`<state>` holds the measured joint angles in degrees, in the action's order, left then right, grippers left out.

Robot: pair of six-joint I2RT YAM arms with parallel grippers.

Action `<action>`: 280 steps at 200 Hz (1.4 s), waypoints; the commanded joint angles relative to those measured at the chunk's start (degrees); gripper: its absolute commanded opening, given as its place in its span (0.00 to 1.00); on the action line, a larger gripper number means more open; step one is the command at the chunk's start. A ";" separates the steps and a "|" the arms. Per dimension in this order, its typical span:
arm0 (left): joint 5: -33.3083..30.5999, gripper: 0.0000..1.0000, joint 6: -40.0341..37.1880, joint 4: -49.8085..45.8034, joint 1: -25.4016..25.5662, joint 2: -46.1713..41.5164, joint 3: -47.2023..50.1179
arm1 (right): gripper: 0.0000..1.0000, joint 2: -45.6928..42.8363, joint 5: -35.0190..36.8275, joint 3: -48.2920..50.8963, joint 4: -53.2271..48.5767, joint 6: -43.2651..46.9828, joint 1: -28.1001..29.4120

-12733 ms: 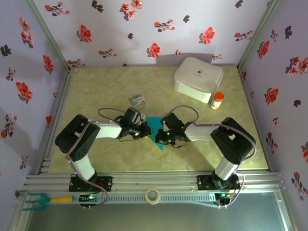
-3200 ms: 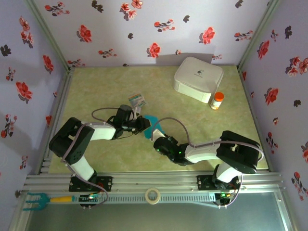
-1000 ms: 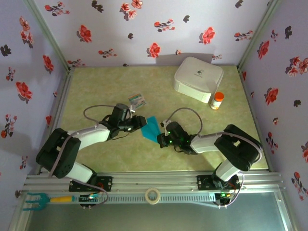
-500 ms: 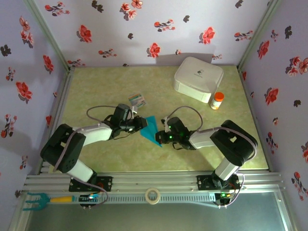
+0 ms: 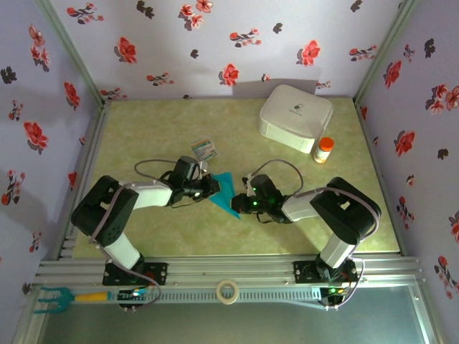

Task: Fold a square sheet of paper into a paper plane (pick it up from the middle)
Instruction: Fourth fold the wing at the center of the table.

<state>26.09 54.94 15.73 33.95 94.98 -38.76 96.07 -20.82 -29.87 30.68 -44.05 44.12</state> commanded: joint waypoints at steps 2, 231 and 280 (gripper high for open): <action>-0.30 0.06 0.67 -0.73 -0.20 1.40 -0.45 | 0.06 0.21 0.41 1.18 1.78 -1.22 -0.44; -1.92 0.05 -1.77 -3.86 -0.21 2.82 -1.04 | 0.07 3.50 -5.83 2.13 7.15 -6.23 -3.56; -1.15 0.07 -2.21 -2.32 0.01 -2.62 -1.82 | 0.06 4.62 -7.08 2.10 7.64 -7.27 -4.22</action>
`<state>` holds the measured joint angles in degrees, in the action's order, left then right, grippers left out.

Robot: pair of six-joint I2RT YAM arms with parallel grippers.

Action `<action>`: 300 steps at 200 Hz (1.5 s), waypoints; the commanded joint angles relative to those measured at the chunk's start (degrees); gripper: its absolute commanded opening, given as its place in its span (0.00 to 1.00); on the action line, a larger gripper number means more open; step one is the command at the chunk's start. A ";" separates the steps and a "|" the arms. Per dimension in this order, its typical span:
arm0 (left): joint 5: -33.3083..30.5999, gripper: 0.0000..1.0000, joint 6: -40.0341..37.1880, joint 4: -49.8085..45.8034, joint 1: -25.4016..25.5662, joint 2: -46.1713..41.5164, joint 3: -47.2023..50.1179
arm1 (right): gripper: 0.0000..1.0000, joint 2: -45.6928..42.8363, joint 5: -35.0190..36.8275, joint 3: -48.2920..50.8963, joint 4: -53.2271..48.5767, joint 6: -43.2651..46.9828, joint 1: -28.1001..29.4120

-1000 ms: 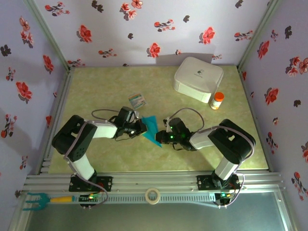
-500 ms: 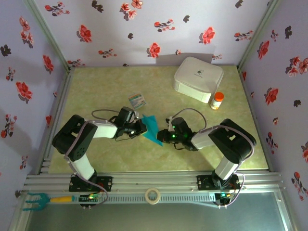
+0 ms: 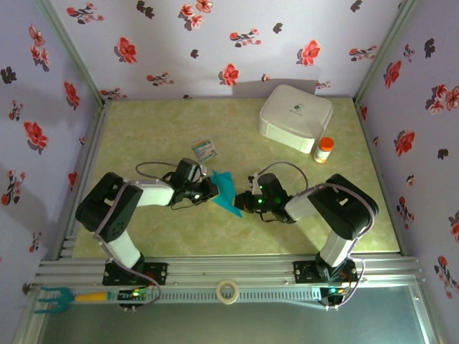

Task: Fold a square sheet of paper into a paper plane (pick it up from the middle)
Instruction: Fourth fold the wing at the center of the table.

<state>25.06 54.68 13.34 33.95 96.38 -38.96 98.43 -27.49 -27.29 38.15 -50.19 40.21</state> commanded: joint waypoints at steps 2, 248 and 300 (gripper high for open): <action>-0.06 0.07 -2.07 0.14 0.05 -4.25 -1.62 | 0.06 2.33 -0.50 -0.48 0.10 -1.09 -0.35; 1.81 0.03 0.44 7.62 2.17 8.10 -5.98 | 0.07 3.26 -2.93 -2.22 -5.54 -1.75 -2.50; 1.47 0.03 -0.05 6.30 2.17 8.11 -6.19 | 0.06 3.41 -3.16 -2.90 -7.50 -1.50 -2.59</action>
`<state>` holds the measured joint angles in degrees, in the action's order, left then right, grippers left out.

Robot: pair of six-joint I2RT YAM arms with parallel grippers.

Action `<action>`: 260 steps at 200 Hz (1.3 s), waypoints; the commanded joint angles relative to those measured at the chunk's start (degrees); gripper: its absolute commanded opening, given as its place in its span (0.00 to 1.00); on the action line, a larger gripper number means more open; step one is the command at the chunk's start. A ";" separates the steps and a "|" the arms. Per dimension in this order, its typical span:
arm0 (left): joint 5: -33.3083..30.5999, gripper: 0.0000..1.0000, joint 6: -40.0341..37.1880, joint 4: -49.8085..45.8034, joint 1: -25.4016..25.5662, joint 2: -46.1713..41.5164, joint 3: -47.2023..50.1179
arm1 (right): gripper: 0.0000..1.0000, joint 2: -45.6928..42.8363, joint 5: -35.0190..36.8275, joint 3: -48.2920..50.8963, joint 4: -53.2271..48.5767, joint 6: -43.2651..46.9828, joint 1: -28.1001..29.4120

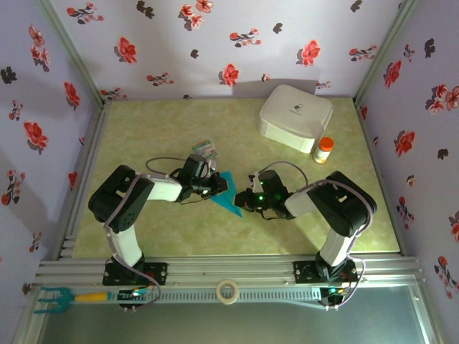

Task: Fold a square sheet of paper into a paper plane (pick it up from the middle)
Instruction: Fourth fold the wing at the center of the table.

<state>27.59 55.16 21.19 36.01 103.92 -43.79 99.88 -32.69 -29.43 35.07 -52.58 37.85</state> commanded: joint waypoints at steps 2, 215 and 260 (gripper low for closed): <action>-1.19 0.03 -0.52 -1.62 0.11 0.54 -1.38 | 0.06 1.98 2.04 -0.84 -4.51 0.89 -0.23; -0.88 0.02 -1.63 -5.04 0.07 3.02 -2.63 | 0.07 2.67 1.90 -1.68 -6.24 1.16 -0.31; -1.03 0.01 -2.06 -5.90 0.10 3.55 -2.65 | 0.11 1.97 1.08 -1.95 -6.81 0.72 -0.32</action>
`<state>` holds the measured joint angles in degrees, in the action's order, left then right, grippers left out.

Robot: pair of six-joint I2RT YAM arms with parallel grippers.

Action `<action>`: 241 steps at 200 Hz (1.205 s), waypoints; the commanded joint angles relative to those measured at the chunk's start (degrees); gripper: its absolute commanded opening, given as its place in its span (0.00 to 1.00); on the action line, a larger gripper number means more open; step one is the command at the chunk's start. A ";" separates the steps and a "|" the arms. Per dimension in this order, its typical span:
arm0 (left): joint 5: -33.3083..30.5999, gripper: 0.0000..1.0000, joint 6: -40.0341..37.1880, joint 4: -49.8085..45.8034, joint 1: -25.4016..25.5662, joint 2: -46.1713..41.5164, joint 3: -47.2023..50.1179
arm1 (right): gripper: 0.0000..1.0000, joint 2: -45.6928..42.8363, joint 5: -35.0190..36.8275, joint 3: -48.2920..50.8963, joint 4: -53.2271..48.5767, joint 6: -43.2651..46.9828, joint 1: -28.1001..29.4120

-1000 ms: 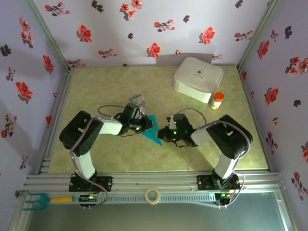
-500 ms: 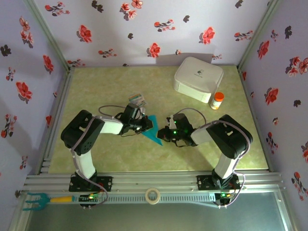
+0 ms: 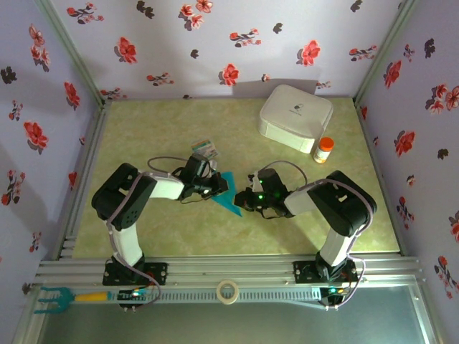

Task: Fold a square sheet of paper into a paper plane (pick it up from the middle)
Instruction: Fourth fold the wing at the center of the table.

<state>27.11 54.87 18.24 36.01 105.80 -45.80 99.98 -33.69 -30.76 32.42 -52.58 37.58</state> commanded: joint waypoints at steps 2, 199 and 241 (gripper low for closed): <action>-0.52 0.01 -1.72 -2.95 0.07 1.64 -0.61 | 0.12 1.70 1.93 -0.61 -4.13 0.68 -0.03; -0.27 0.01 -1.34 -2.02 0.07 2.12 -0.27 | 0.11 -4.87 2.56 -0.04 -18.44 6.36 1.22; -0.35 0.01 -1.33 -2.07 0.11 1.96 -0.25 | 0.17 -6.53 2.64 0.43 -19.34 6.04 1.35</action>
<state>27.46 54.87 18.35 36.01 106.08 -46.04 94.70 -31.68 -32.14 18.90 -46.92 38.33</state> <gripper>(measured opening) 0.046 0.162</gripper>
